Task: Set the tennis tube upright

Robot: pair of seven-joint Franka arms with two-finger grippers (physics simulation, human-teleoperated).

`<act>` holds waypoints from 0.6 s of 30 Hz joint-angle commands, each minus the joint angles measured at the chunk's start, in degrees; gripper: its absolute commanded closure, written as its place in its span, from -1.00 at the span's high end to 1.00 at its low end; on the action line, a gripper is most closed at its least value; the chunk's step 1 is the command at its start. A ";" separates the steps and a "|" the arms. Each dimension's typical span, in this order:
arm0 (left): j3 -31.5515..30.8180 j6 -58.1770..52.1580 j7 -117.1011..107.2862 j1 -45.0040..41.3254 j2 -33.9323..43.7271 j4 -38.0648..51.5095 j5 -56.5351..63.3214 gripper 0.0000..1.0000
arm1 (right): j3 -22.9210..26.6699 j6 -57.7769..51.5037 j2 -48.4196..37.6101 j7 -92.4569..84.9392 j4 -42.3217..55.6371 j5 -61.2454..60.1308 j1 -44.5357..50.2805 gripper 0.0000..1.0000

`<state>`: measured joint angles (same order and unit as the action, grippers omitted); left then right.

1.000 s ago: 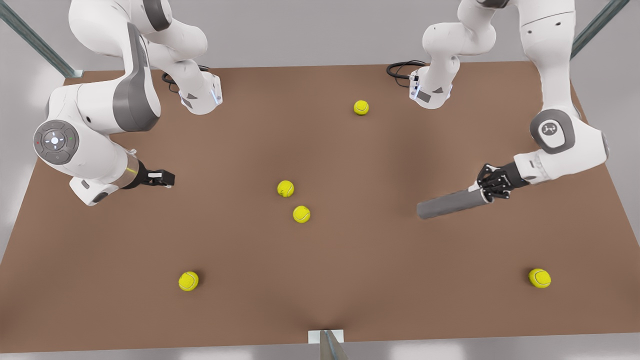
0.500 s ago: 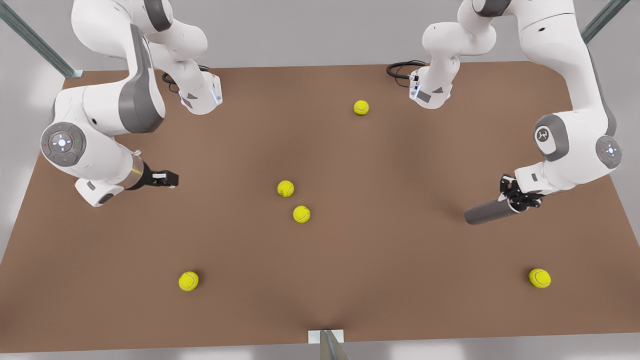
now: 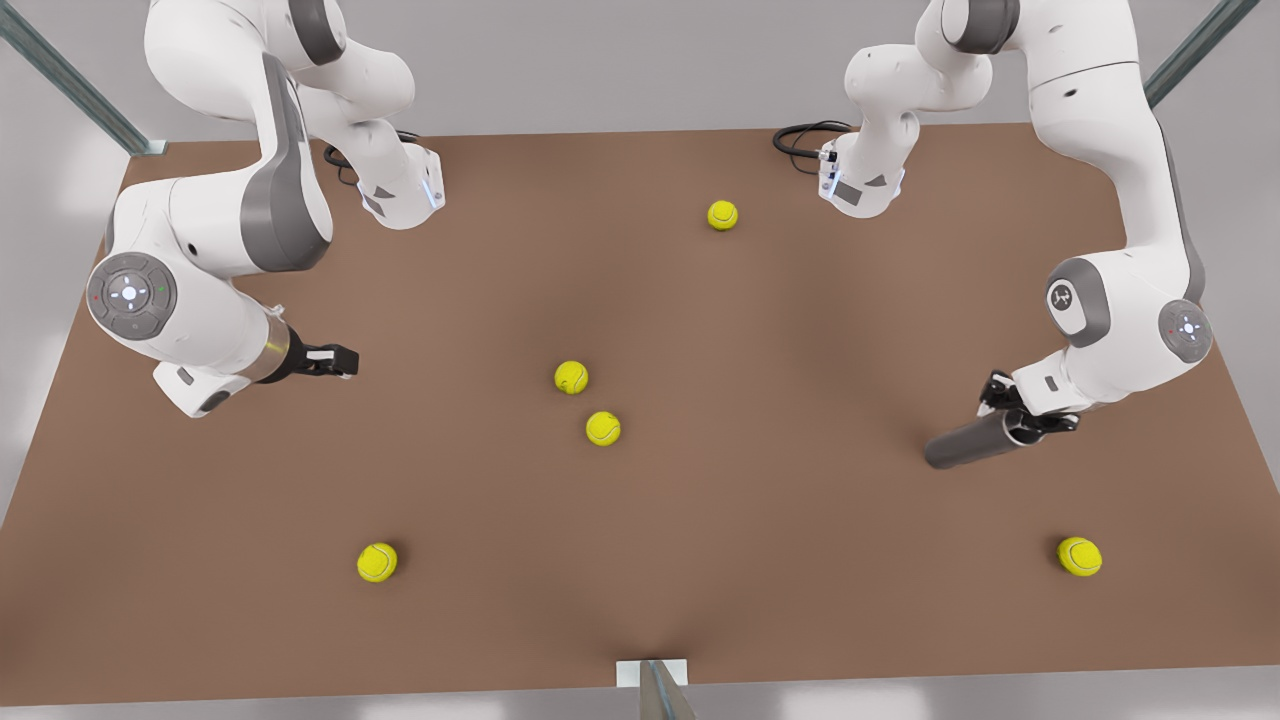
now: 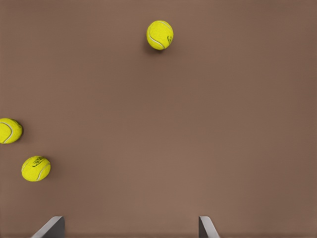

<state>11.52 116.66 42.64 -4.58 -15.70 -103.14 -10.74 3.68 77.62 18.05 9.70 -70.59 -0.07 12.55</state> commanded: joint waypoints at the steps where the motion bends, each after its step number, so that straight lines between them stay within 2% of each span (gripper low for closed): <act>1: -0.01 0.67 -6.34 0.01 0.06 -0.04 0.80 1.00 | 0.01 -0.10 -0.12 0.06 0.10 -0.02 0.11 1.00; 13: -0.36 0.23 -6.51 -0.16 1.20 0.04 0.89 1.00 | 0.01 -0.01 -0.03 0.06 0.01 -0.02 0.02 1.00; 16: -0.36 -0.91 -6.69 -0.51 3.66 0.04 0.80 1.00 | 0.01 -0.01 -0.03 0.06 -0.07 -0.02 0.02 1.00; 18: -0.19 -9.51 -9.93 -0.25 3.93 7.07 0.89 1.00 | 0.01 -0.01 -0.03 0.06 -0.07 -0.02 -0.07 1.00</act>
<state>11.28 113.77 38.50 -4.89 -11.98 -97.38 -9.89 3.68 77.62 18.06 9.73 -70.68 -0.08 12.49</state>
